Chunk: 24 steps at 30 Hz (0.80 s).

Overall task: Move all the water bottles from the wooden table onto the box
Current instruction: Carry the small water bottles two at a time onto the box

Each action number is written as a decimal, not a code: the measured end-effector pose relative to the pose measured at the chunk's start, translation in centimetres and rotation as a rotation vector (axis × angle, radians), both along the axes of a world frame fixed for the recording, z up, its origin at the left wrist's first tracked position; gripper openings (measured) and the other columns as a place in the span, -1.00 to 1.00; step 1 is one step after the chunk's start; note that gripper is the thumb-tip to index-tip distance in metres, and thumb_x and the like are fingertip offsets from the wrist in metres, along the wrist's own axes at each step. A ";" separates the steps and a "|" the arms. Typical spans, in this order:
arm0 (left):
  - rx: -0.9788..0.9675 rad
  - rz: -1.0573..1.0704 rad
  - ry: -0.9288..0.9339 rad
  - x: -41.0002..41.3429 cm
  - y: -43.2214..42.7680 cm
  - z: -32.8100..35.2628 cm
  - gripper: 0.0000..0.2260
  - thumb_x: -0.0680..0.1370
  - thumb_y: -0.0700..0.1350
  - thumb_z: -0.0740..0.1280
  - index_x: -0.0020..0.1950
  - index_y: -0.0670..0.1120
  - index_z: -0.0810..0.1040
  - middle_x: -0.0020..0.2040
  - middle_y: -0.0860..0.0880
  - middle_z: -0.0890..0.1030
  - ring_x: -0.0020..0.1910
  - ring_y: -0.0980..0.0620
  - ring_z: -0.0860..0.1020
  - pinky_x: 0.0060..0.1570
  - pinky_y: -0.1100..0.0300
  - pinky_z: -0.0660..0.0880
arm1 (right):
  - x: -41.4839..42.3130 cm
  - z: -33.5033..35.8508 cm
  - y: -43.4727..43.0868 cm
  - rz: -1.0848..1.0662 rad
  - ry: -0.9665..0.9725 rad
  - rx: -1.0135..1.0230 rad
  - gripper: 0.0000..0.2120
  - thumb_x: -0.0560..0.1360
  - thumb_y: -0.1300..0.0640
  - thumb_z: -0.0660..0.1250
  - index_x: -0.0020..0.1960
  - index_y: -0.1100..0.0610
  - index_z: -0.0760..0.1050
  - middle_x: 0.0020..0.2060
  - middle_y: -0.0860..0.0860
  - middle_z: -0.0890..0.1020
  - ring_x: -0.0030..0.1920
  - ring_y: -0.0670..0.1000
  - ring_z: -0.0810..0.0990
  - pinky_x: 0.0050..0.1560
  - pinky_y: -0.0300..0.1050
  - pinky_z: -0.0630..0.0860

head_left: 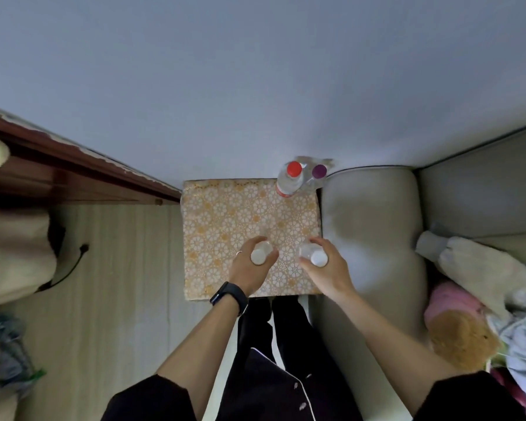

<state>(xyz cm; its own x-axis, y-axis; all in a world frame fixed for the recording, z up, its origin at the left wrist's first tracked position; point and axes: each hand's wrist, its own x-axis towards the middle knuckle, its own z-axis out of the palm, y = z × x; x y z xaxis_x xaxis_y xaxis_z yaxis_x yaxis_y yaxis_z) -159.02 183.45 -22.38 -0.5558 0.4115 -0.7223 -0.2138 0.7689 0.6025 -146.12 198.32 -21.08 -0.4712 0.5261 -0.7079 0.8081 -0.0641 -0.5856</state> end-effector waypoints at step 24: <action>-0.262 -0.011 0.125 2.6 -0.8 -3.1 -0.23 0.43 0.19 0.49 0.53 0.07 0.20 0.08 -0.01 0.62 0.03 -0.10 0.62 -0.09 0.08 0.56 | 2.1 -3.2 -0.5 0.081 -0.145 0.001 -0.29 0.43 -0.33 0.39 0.45 -0.03 0.31 0.14 -0.06 0.61 0.14 0.03 0.60 0.16 -0.05 0.53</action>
<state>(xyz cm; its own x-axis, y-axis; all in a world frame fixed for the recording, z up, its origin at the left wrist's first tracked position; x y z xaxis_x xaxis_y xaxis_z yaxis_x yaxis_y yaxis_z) -156.40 182.67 -25.47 -0.6436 0.2266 -0.7310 -0.1408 0.9038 0.4041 -144.02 197.84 -24.25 -0.4047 0.4915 -0.7711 0.8867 0.0049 -0.4623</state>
